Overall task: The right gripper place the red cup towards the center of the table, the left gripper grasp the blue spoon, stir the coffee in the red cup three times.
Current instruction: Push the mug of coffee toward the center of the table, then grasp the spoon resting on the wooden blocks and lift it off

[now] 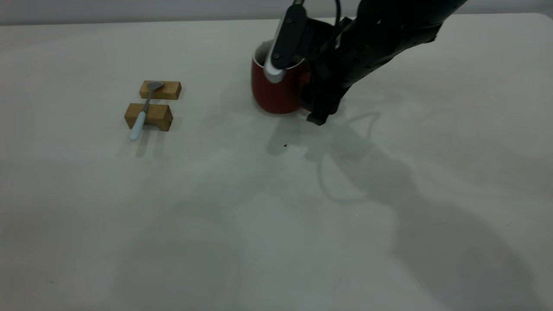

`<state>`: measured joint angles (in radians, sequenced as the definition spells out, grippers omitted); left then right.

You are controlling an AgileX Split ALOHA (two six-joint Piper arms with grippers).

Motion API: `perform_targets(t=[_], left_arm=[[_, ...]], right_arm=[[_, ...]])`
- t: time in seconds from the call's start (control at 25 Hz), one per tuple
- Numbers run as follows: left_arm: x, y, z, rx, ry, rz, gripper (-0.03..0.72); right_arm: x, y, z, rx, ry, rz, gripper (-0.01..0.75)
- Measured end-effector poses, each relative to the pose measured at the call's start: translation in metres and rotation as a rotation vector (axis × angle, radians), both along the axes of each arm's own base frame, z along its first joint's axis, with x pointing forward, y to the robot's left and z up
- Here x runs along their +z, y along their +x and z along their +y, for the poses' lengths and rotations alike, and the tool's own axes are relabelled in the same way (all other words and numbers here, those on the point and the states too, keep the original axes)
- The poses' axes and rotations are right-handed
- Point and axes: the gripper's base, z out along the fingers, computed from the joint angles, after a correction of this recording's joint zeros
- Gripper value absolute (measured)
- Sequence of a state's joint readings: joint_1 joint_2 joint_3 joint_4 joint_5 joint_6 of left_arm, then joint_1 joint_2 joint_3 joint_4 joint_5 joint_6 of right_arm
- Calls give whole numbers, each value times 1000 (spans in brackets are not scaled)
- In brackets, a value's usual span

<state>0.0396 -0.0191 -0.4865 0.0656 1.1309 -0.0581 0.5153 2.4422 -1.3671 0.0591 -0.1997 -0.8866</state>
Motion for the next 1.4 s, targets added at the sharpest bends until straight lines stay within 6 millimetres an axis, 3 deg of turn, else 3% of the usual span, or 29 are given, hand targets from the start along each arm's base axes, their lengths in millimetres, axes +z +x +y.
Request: perform_targets(t=[0.36,0.48,0.64,0.76,0.88,1.2,1.4], left_arm=[[0,0,0,0,0,0,341],[0,0,0,0,0,0,341],[0,0,0,0,0,0,341],[0,0,0,0,0,0,341],[0,0,0,0,0,0,341],[0,0,0,0,0,0,341],[0,0,0,0,0,0,341]], right_arm=[[0,-10,16,34,4,10,572],[5,-8,9,20,-14,47,572],[26,-1,-9,-42,-22,112,572],[50,2,-26,-190,48,227,572],[87,-2,-47,-380,162,419,572],[179,-46,-121,-682,216,961,572],[229,-89,-171,-843,324,905,572]])
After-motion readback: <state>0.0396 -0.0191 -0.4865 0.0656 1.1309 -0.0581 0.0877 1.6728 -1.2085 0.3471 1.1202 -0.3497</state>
